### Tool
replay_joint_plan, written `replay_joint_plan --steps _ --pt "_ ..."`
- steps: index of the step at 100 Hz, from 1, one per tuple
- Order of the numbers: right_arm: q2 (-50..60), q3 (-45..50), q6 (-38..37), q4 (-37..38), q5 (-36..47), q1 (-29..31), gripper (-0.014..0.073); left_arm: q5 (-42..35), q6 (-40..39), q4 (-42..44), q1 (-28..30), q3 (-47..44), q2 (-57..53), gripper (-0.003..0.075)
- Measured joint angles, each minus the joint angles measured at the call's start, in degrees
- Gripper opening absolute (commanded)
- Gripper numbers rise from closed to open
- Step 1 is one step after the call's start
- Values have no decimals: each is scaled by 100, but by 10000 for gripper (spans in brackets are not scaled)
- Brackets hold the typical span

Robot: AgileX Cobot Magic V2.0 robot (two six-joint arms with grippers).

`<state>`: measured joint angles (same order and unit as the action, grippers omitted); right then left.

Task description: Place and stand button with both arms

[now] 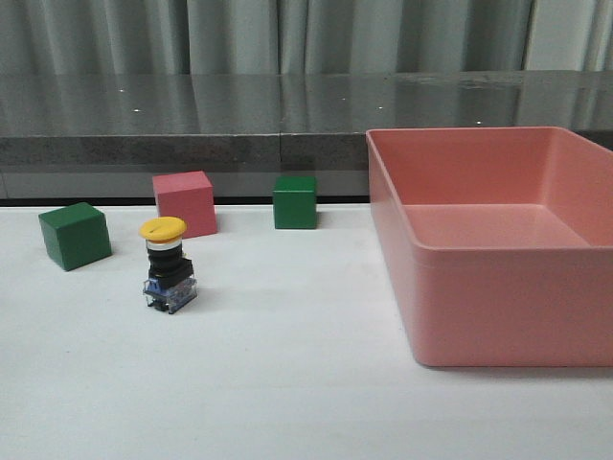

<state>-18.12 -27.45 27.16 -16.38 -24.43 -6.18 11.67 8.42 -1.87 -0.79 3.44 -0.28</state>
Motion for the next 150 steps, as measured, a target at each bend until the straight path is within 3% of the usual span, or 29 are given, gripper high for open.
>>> replay_joint_plan --steps 35,150 --pt "0 0 0 0 0 0 -76 -675 -1028 435 -202 -344 0 -20" --pt "0 0 0 92 0 0 -62 -694 -1074 597 -395 -344 0 -20"
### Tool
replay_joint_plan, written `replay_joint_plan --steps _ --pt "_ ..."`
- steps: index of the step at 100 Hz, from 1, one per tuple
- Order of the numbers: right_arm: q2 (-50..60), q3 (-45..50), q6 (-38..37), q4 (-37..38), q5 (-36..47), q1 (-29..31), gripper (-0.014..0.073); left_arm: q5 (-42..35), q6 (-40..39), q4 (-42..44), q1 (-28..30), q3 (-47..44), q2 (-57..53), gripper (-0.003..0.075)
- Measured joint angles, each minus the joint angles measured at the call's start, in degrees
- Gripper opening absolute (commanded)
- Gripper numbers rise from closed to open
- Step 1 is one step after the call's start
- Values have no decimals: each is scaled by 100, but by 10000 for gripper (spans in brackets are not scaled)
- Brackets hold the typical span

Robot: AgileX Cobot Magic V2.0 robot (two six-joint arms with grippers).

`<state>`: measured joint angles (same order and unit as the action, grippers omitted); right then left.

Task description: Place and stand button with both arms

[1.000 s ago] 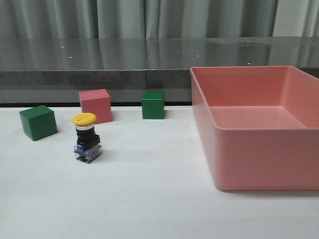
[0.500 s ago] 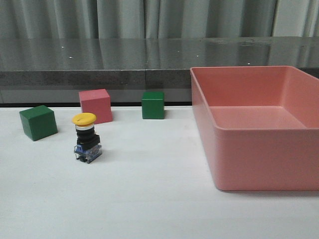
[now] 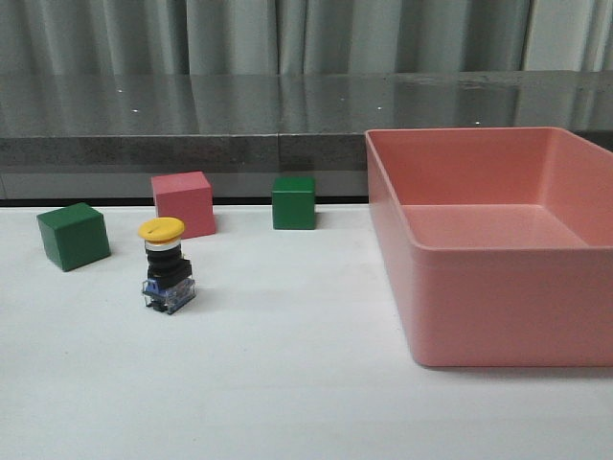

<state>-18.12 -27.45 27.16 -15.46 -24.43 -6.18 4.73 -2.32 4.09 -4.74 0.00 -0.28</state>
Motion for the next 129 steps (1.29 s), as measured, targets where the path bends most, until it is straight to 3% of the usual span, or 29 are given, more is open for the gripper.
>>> replay_joint_plan --steps 14,40,50,76,129 --pt "61 26 -370 197 59 0 -62 0 0 0 0 0 0 -20" --pt "733 1136 -2593 1412 1098 0 -62 0 0 0 0 0 0 -20" --pt "1104 1739 -3012 1607 1434 0 -62 0 -9 0 0 0 0 -20" --pt "1862 2859 -3189 1693 1791 0 -62 -15 -9 0 0 0 0 -20" --pt "1872 2899 -3211 1694 1868 0 -62 -15 -9 0 -5 0 0 -20"
